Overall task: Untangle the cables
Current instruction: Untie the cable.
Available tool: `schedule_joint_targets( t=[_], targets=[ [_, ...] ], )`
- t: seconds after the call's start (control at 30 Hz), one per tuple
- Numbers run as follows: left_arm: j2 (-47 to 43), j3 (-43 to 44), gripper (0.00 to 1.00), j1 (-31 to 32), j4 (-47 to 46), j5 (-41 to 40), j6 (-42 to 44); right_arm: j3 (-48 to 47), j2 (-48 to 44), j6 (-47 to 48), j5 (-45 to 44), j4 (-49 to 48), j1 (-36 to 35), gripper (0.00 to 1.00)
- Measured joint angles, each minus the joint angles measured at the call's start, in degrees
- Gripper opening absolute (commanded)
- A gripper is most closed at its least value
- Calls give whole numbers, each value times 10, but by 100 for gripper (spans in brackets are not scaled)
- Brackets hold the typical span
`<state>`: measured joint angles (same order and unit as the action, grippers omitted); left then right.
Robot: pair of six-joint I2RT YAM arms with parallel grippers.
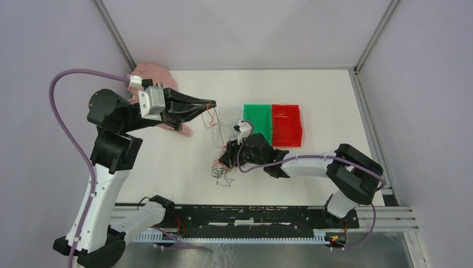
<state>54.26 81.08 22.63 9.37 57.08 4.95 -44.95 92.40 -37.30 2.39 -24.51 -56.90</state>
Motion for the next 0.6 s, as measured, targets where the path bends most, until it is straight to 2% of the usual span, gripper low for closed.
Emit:
schedule_joint_targets(
  t=[0.4,0.6],
  targets=[
    [24,103,3,0,-67,-61,2,81,14,-8,1,-34,-4,57],
    [27,129,3,0,-116,-126,54,111,14,-11,1,-57,-9,58]
  ],
)
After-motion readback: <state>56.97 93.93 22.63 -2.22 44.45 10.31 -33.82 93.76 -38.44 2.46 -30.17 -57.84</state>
